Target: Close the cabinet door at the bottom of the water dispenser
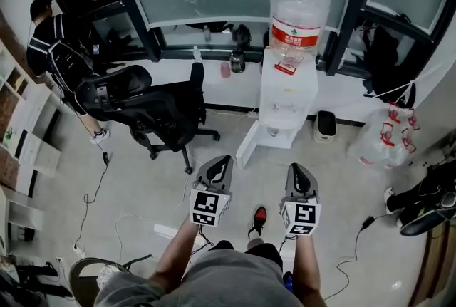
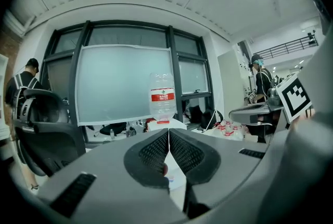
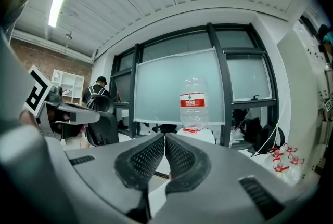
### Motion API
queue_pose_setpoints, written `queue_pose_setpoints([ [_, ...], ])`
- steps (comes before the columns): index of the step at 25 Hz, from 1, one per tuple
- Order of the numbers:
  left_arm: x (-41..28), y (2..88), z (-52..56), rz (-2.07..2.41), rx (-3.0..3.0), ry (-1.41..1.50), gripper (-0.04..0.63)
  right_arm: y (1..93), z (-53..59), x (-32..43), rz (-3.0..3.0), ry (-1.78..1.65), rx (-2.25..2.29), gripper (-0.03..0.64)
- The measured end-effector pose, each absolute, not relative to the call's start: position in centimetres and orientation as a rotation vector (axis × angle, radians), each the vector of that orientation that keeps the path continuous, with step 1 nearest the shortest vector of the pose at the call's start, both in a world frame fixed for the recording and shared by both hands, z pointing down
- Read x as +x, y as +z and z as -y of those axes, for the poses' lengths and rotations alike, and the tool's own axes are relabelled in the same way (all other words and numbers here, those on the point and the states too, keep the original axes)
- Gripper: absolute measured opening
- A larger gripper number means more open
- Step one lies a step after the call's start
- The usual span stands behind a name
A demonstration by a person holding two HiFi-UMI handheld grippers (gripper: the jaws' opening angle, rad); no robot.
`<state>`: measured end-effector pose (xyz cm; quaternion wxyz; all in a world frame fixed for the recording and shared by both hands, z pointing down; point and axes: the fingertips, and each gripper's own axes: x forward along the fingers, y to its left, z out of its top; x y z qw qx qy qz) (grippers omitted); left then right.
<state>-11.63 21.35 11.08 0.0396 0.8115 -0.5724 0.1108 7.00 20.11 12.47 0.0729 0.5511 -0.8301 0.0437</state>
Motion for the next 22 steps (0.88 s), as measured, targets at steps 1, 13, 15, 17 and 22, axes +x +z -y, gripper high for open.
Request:
queue_pose_setpoints([
  [1, -11.3, 11.3, -20.0, 1.754, 2.481, 0.345, 0.025, 12.7, -18.7, 7.3, 2.494, 0.137, 1.649, 0.023],
  [13, -10.4, 14.5, -9.2, 1.789, 2.359, 0.366, 0.025, 16.1, -6.8, 7.2, 2.526, 0.209, 1.514, 0.023],
  [15, -10.7, 15.2, -8.1, 1.796, 2.332, 0.367, 0.025, 17.1, -5.7, 6.5, 2.53, 0.235, 1.487, 0.023],
  [17, -11.1, 16.1, -7.2, 1.796, 2.313, 0.369, 0.025, 18.2, -4.4, 5.6, 2.538, 0.253, 1.462, 0.023],
  [22, -12.4, 20.1, -4.7, 1.769, 2.28, 0.403, 0.025, 22.2, -1.5, 3.7, 2.527, 0.313, 1.438, 0.023],
])
